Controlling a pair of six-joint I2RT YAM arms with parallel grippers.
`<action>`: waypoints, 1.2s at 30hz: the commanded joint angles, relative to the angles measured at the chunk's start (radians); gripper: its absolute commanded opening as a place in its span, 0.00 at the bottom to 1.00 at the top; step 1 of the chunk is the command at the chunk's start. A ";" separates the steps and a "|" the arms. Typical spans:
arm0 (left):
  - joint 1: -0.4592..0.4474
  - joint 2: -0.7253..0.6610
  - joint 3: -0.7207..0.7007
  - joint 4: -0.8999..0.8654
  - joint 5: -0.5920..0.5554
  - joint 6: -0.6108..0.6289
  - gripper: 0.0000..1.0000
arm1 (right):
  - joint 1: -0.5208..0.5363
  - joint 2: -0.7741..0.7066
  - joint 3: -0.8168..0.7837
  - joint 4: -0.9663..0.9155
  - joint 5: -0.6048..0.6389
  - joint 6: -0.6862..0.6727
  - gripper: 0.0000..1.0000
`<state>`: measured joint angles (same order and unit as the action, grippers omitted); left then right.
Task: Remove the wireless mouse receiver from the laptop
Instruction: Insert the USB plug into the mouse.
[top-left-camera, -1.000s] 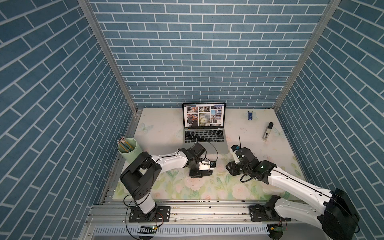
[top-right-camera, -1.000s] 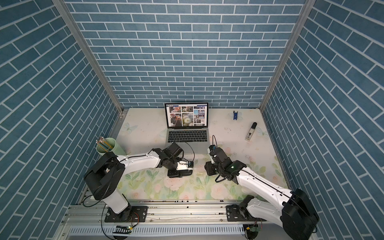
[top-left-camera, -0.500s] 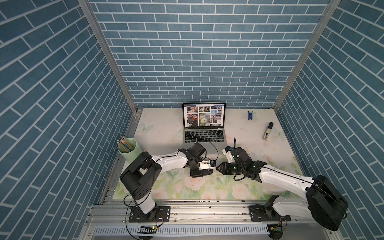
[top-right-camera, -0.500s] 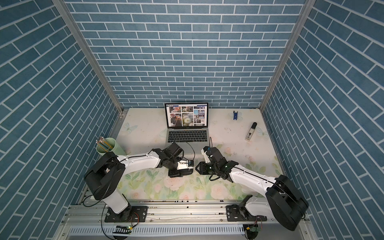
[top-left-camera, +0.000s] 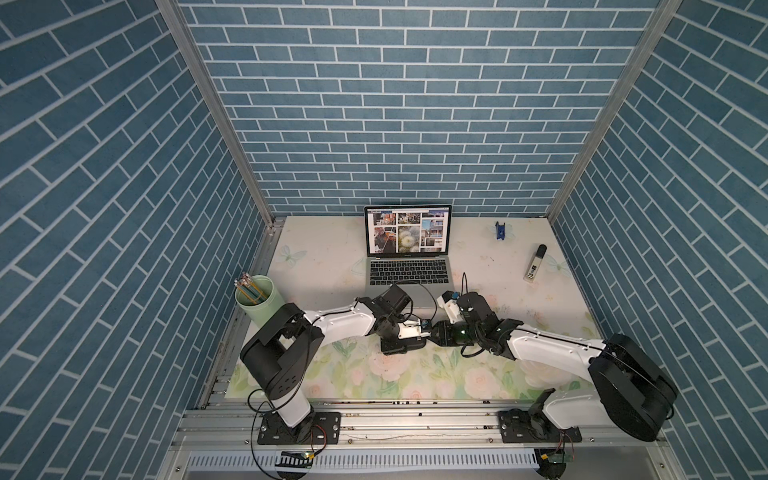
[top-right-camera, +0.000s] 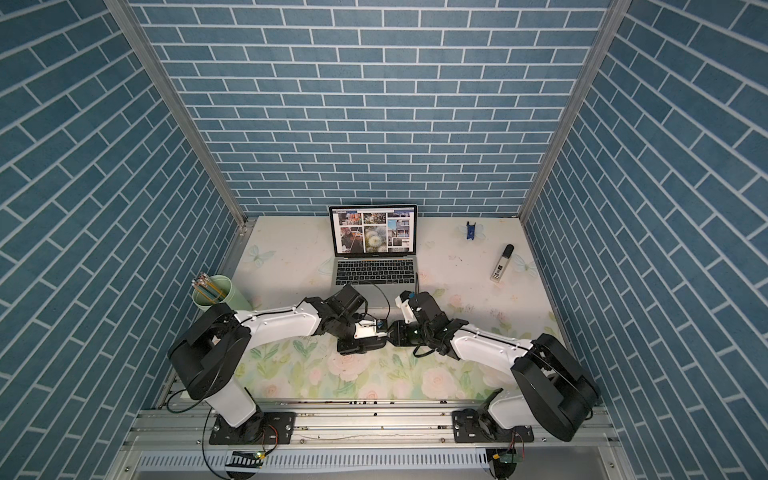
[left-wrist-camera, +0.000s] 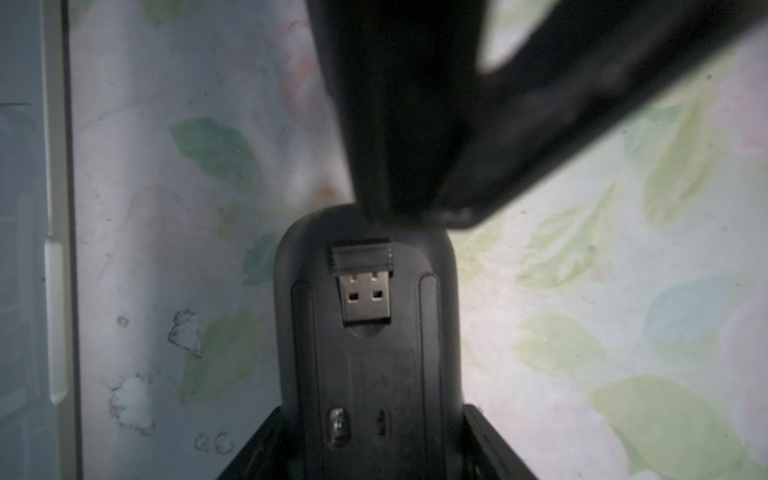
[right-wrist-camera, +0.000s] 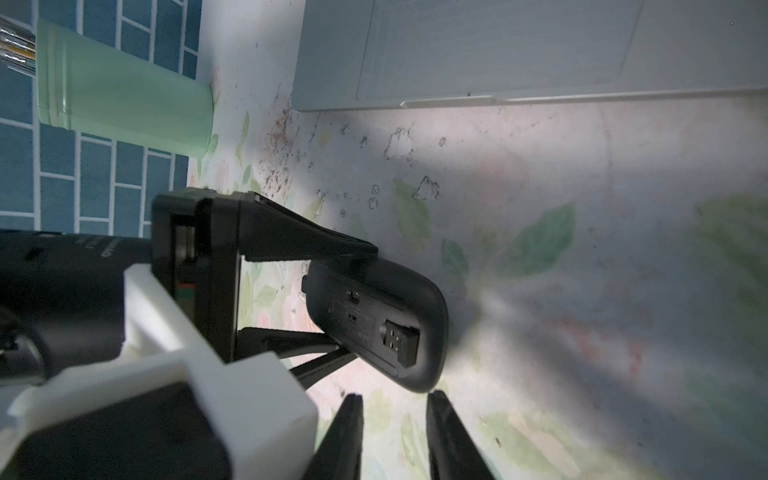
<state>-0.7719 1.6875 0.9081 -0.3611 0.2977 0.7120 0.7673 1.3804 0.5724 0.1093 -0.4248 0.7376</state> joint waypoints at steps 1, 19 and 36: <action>0.002 0.026 -0.012 -0.003 0.007 -0.002 0.64 | 0.000 0.014 -0.009 0.069 -0.052 0.019 0.29; 0.001 0.038 -0.009 -0.007 0.006 -0.005 0.64 | -0.007 0.101 0.010 0.157 -0.104 -0.005 0.28; 0.002 0.064 0.006 -0.013 -0.001 -0.011 0.65 | -0.008 0.137 0.037 0.150 -0.112 -0.015 0.24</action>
<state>-0.7685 1.7039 0.9169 -0.3534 0.3119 0.7021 0.7555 1.5074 0.5739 0.2241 -0.5026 0.7364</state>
